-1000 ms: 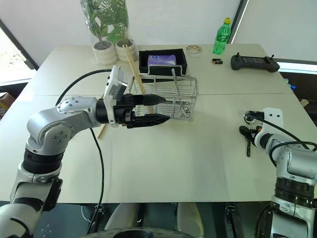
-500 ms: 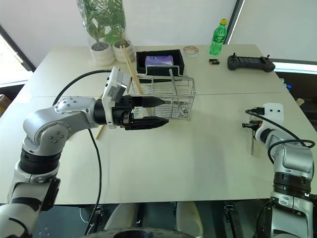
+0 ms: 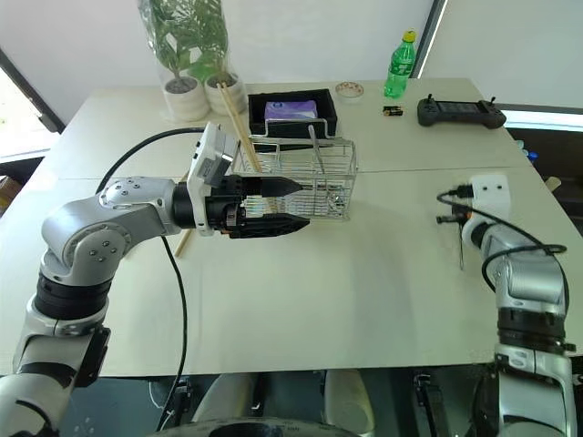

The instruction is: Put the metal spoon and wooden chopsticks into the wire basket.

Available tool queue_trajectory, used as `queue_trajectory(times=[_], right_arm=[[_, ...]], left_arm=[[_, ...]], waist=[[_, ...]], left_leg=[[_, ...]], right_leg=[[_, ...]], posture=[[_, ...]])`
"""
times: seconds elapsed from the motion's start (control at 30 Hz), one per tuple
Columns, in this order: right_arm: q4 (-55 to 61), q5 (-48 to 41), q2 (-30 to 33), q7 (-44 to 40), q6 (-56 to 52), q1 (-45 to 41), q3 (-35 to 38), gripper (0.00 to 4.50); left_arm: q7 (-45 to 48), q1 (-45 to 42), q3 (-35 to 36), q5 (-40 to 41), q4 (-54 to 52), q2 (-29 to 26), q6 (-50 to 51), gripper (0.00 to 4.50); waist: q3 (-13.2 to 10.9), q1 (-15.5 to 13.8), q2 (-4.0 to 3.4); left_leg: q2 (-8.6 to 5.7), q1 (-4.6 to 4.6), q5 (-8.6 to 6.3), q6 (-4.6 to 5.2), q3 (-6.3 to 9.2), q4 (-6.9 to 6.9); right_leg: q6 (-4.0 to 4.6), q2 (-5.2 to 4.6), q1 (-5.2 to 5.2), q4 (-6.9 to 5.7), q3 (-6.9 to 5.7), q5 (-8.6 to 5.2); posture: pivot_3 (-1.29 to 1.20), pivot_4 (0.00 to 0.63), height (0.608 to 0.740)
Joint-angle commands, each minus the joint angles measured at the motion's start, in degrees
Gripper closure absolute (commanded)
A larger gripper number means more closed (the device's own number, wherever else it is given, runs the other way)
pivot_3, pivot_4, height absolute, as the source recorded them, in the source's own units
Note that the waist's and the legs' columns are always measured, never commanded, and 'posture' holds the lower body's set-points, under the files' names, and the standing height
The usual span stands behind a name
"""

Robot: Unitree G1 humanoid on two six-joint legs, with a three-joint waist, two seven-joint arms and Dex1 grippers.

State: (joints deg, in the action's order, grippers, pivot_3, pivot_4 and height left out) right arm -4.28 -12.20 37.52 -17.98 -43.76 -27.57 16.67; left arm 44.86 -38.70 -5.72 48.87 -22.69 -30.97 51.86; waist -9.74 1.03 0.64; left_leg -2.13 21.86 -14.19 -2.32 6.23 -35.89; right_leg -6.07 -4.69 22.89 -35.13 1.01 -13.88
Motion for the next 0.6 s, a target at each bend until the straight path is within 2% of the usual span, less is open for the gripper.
queue_trajectory(times=[0.03, 0.23, 0.4, 0.6], right_arm=[[1.3, 0.4, 1.9, -0.2, 1.5, -3.8, 0.2, 4.45], [1.6, -1.4, 0.2, -1.7, 8.3, -7.3, 1.0, 4.45], [3.5, -5.3, -5.1, -3.1, 16.6, -11.4, 1.6, 4.45], [7.1, -9.4, -12.8, -6.4, 23.0, -15.6, -2.2, 4.45]], left_arm=[[-0.3, -0.9, 2.1, -0.1, -1.4, -0.1, -1.2, 1.0], [-1.3, -0.7, 3.0, 0.0, -1.8, 0.0, -1.1, 1.0], [-1.7, 0.7, 3.7, -0.3, -2.3, -0.7, -1.3, 1.0], [-1.1, 0.6, 6.0, -1.0, -1.9, -4.2, -1.1, 1.0]], waist=[[0.0, -0.3, 0.03], [0.0, -0.3, 0.08], [-0.1, 0.2, 0.05], [-0.1, 0.0, 0.04]], left_leg=[[0.0, 0.0, 0.0, 0.0, 0.04, 0.03], [-0.06, 0.3, 0.0, 0.0, 0.06, -0.04], [0.01, 0.25, 0.0, 0.0, 0.01, -0.04], [0.07, 0.2, 0.0, -0.01, 0.04, 0.04]], right_leg=[[-0.1, 0.01, 0.0, 0.01, -0.04, 0.04], [-0.17, -0.08, 0.13, 0.1, -0.07, 0.04], [-0.17, 0.0, 0.24, -0.02, -0.01, 0.07], [-0.17, 0.08, 0.28, -0.09, -0.03, 0.1]], posture=[[0.0, 0.15, 0.716], [0.0, 0.15, 0.716], [0.0, 0.15, 0.716], [0.0, 0.15, 0.716]])
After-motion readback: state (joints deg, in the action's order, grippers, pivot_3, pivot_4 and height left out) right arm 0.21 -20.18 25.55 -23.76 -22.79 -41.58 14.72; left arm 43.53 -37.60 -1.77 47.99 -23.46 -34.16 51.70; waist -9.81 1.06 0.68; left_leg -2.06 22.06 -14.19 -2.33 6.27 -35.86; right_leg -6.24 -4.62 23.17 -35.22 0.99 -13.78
